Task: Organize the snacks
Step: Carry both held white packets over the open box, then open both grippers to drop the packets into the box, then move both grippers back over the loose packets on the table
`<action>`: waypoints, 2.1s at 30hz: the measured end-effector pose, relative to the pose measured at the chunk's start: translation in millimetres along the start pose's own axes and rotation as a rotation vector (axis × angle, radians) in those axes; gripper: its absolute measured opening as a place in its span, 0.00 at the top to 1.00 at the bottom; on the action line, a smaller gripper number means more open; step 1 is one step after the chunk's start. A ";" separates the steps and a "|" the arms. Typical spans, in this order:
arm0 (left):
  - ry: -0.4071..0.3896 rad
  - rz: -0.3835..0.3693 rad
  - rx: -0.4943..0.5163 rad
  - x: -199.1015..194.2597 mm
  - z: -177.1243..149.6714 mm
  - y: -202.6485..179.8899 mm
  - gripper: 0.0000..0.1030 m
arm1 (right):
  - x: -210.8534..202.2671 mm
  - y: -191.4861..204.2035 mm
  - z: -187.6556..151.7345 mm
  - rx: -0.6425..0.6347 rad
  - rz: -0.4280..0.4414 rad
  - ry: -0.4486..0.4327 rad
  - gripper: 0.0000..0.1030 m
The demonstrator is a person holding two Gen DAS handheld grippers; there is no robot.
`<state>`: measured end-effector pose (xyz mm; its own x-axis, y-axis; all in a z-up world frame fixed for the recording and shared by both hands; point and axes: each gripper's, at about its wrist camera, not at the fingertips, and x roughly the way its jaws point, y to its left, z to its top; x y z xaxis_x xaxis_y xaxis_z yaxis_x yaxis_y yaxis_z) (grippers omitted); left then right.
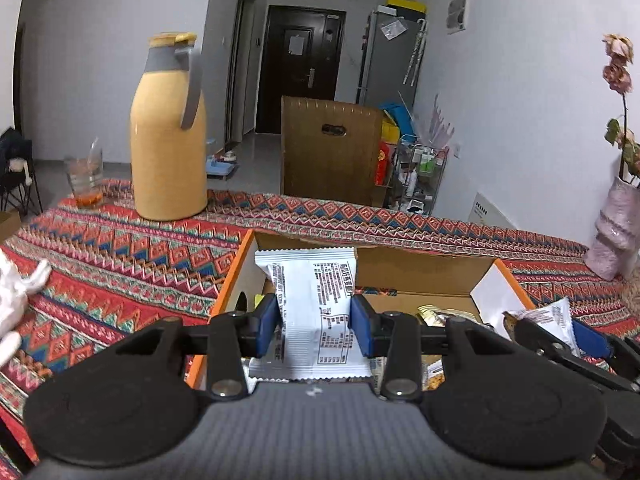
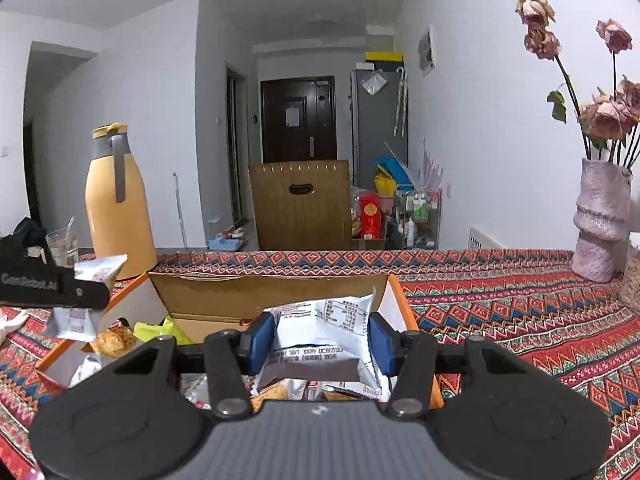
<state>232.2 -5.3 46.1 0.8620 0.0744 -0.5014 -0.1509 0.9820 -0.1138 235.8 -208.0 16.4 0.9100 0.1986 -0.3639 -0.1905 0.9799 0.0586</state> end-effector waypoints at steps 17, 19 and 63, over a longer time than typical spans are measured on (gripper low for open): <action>-0.008 -0.003 -0.003 12.0 -12.3 8.6 0.34 | 14.4 6.5 -22.4 -0.017 0.026 0.052 0.40; -0.032 0.003 -0.010 7.1 -11.9 9.8 0.16 | 13.0 6.6 -20.2 -0.013 0.022 0.044 0.40; -0.086 0.007 -0.031 -53.4 -9.3 8.6 0.00 | -52.0 1.1 2.3 0.001 -0.035 -0.049 0.00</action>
<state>180.4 -2.5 63.9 0.8993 0.0970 -0.4265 -0.1707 0.9756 -0.1381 189.1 -217.2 37.5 0.9331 0.1644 -0.3200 -0.1574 0.9864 0.0479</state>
